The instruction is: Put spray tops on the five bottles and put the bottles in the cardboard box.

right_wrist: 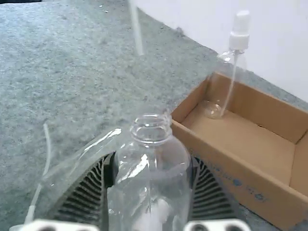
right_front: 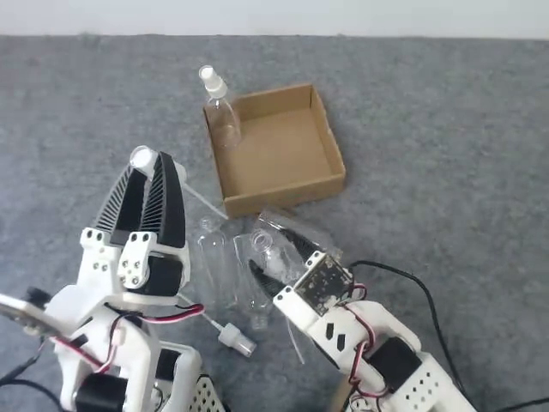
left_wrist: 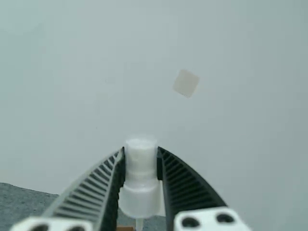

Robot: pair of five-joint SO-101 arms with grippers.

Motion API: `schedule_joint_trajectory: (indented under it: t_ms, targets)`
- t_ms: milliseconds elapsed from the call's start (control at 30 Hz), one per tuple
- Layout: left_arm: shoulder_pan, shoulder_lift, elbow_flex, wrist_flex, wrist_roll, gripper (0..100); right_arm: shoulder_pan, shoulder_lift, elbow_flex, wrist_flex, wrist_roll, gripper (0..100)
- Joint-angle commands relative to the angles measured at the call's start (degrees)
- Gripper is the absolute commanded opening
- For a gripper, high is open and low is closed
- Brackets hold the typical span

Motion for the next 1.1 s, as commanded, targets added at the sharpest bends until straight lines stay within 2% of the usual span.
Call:
schedule_joint_trajectory:
  t_ms: [0,333,1067]
  targets:
    - [0.53,-1.23,-3.56,-1.41,1.23,1,-1.01,-0.92,1.32,0.13,-0.26,0.6]
    - [11.25,-1.23,-3.03,1.41,-2.29,1,-0.92,-0.92,1.32,0.13,-0.35,0.6]
    - [12.04,-1.14,3.65,1.41,-2.37,1,-0.84,-1.27,1.32,-0.31,-0.7,0.6]
